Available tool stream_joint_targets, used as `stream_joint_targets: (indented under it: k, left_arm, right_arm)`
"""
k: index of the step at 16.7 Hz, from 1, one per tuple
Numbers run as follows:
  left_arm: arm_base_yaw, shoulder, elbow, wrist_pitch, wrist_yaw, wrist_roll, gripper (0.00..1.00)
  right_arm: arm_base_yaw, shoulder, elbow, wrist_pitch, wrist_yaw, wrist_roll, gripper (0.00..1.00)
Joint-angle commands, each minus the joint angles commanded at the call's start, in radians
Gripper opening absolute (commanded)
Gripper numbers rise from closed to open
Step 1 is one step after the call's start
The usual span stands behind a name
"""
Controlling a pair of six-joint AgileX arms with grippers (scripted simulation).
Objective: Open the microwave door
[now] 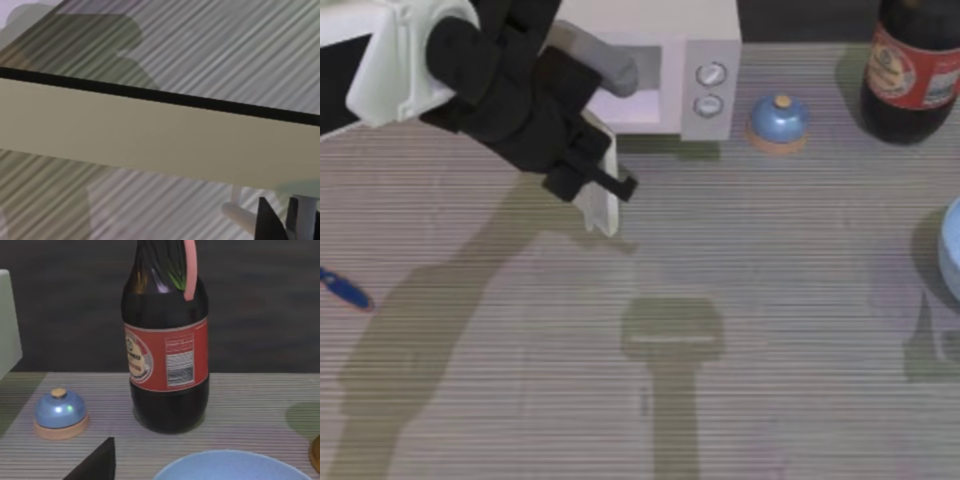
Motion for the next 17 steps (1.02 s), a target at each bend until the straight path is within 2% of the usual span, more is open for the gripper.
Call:
stream_joint_targets:
  k: [12,17]
  left_arm:
    - [0.000,0.000,0.000,0.000,0.000,0.000,0.00]
    - [0.018,-0.015,-0.015,-0.008,0.034,0.054,0.00]
  right_arm:
    - [0.000,0.000,0.000,0.000,0.000,0.000,1.00]
    - [0.000,0.000,0.000,0.000,0.000,0.000,1.00]
